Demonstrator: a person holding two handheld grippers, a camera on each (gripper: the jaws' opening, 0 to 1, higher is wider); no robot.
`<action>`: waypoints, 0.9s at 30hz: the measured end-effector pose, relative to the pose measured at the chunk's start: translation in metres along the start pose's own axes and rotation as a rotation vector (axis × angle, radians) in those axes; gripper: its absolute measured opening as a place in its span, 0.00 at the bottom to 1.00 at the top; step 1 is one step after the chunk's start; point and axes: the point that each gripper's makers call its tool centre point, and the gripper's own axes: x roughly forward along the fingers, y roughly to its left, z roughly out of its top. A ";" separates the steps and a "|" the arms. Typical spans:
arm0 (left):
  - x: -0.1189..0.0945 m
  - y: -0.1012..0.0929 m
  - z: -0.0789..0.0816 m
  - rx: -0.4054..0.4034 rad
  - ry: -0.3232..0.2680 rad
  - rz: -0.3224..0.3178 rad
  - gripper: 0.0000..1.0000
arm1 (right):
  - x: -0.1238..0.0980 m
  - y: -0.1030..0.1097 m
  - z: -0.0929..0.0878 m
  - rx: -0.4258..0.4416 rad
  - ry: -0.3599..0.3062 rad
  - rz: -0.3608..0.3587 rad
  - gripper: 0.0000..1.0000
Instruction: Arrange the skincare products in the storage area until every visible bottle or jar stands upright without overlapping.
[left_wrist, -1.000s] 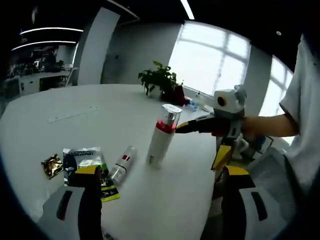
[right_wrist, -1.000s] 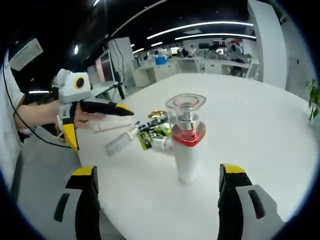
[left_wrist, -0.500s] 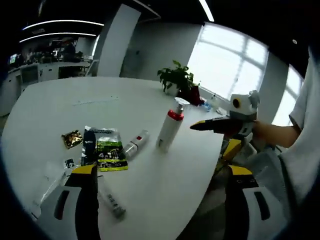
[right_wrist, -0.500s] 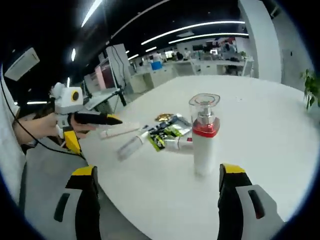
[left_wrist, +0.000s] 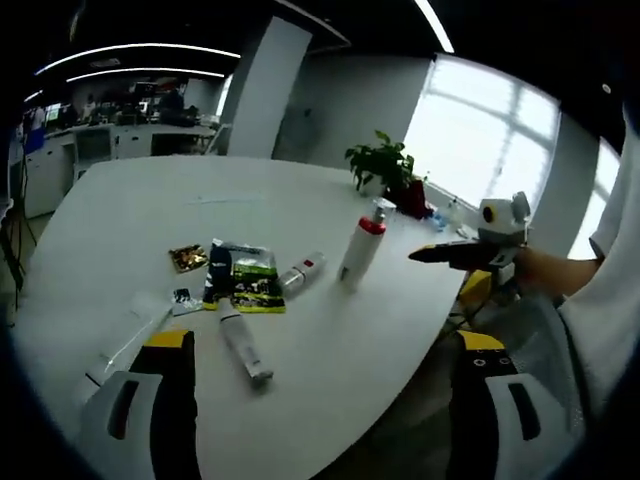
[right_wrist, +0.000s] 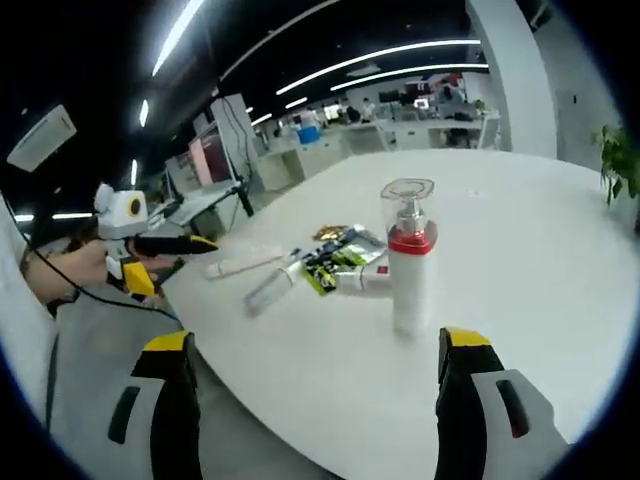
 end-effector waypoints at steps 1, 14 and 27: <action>-0.002 0.001 -0.001 -0.001 0.000 0.005 0.99 | -0.001 0.001 0.000 0.000 -0.002 -0.002 1.00; -0.042 0.011 0.004 0.053 0.043 0.043 0.99 | -0.028 0.011 0.025 0.058 -0.086 -0.083 1.00; -0.064 0.022 -0.023 0.040 0.073 0.052 0.97 | -0.029 0.031 0.035 0.068 -0.114 -0.136 0.99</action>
